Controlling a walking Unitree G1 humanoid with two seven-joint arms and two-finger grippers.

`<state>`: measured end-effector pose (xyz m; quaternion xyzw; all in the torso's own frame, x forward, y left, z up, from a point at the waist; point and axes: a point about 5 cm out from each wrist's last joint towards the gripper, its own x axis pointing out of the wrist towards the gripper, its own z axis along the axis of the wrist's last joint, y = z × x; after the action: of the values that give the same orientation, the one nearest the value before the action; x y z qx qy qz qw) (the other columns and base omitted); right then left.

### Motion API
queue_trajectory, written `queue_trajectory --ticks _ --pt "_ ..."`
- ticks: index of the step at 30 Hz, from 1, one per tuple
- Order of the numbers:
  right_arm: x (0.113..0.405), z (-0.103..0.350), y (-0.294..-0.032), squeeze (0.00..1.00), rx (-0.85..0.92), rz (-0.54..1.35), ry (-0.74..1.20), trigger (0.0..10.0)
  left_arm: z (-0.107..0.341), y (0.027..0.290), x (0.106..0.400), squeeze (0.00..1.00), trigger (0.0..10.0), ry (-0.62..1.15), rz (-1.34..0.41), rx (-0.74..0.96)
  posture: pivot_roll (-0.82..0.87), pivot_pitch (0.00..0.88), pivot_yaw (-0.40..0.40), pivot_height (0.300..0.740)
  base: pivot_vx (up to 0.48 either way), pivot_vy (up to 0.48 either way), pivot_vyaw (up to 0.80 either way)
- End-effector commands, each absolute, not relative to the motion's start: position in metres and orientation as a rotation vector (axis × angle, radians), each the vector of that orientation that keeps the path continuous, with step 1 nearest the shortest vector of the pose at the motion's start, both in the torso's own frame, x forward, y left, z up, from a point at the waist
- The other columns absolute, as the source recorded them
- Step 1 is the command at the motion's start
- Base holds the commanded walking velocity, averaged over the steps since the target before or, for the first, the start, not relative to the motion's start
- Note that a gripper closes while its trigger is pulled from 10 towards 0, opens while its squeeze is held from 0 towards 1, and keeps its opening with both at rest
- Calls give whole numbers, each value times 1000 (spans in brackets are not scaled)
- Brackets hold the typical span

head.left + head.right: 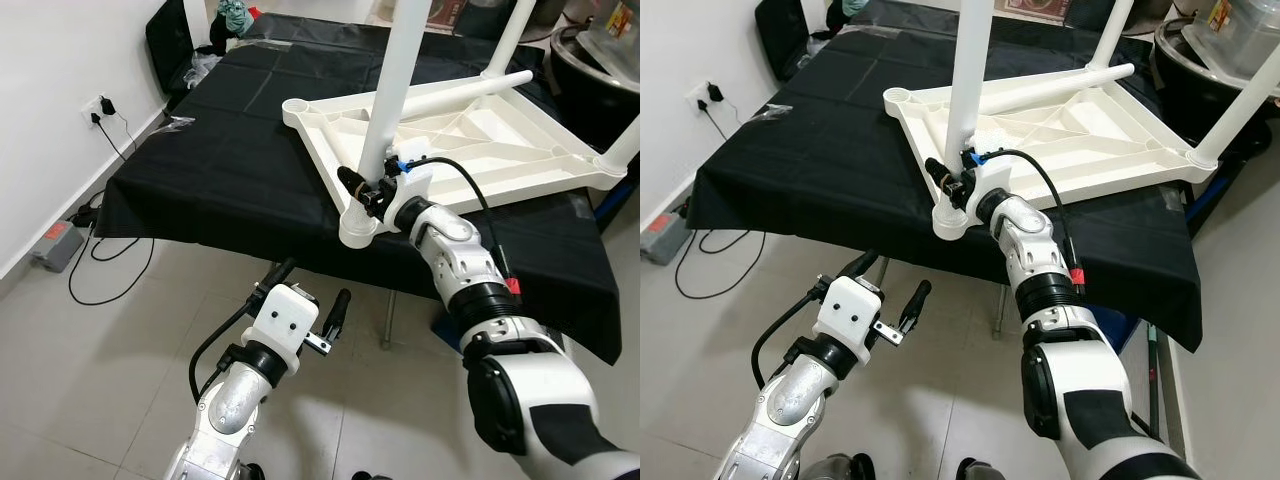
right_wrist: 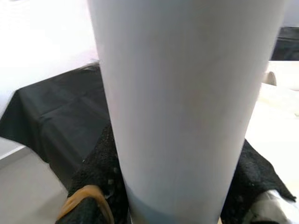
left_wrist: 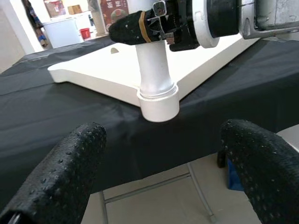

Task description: Building children table

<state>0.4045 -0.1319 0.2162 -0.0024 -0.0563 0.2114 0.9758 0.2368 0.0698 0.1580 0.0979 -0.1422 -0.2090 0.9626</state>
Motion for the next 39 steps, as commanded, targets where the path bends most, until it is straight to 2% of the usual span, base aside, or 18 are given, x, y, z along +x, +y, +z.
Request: queue_trajectory --ticks 1,2,4,6,9,15,19,20,21,22,25,26,27,28,29,30,31,39 --pt "405 208 -147 0 4 312 -90 0 155 69 236 0 10000 -268 -422 203 159 174 -70 740 0 0 0" --pt "405 208 -147 0 4 312 -90 0 155 69 236 0 10000 -268 -422 203 159 174 -70 740 0 0 0" --pt "403 205 -175 0 41 -87 -70 0 155 69 237 0 10000 -267 -425 205 160 179 -66 740 0 0 0" --pt "403 205 -175 0 41 -87 -70 0 155 69 237 0 10000 -267 -425 205 160 179 -66 740 0 0 0" --pt "390 205 -188 0 93 -410 -77 0 155 69 237 0 10000 -268 -425 207 158 180 -65 740 0 0 0" --pt "376 206 -142 0 211 -443 -40 0 155 69 237 0 10000 -268 -424 213 157 181 -67 740 0 0 0" --pt "376 206 -132 0 224 -417 -24 0 155 69 237 0 10000 -268 -424 213 158 183 -67 740 0 0 0" --pt "377 204 -125 0 231 -388 -10 1686 155 69 237 0 10000 -267 -423 213 158 181 -69 740 0 0 0" --pt "377 204 -125 0 231 -388 -10 1686 155 69 237 0 10000 -267 -423 213 158 181 -69 740 0 0 0" --pt "378 203 -121 0 220 -360 -4 10000 155 69 237 0 10000 -266 -423 213 155 183 -68 740 0 0 0" --pt "379 204 -120 0 204 -334 -12 10000 155 69 237 0 10000 -265 -423 212 155 182 -71 740 0 0 0" --pt "381 206 -122 1000 180 -309 -43 10000 154 69 238 0 10000 -264 -423 211 154 181 -70 740 0 0 0" --pt "381 207 -123 1000 170 -283 -50 10000 154 69 238 0 10000 -263 -423 211 151 179 -67 740 0 0 0" --pt "382 208 -125 831 148 -270 -58 10000 154 69 238 0 10000 -263 -424 211 151 179 -69 740 0 0 0" --pt "382 208 -125 831 148 -270 -58 10000 154 69 238 0 10000 -263 -424 211 151 179 -69 740 0 0 0" --pt "381 212 -126 290 125 -237 -81 10000 154 69 238 0 10000 -262 -424 210 153 178 -69 740 0 0 0" --pt "381 214 -127 0 111 -211 -91 10000 154 69 238 0 10000 -262 -424 210 154 174 -68 740 0 0 0" --pt "388 220 -148 0 40 -75 -137 10000 153 68 237 0 10000 -262 -426 211 154 162 -69 740 0 0 0"
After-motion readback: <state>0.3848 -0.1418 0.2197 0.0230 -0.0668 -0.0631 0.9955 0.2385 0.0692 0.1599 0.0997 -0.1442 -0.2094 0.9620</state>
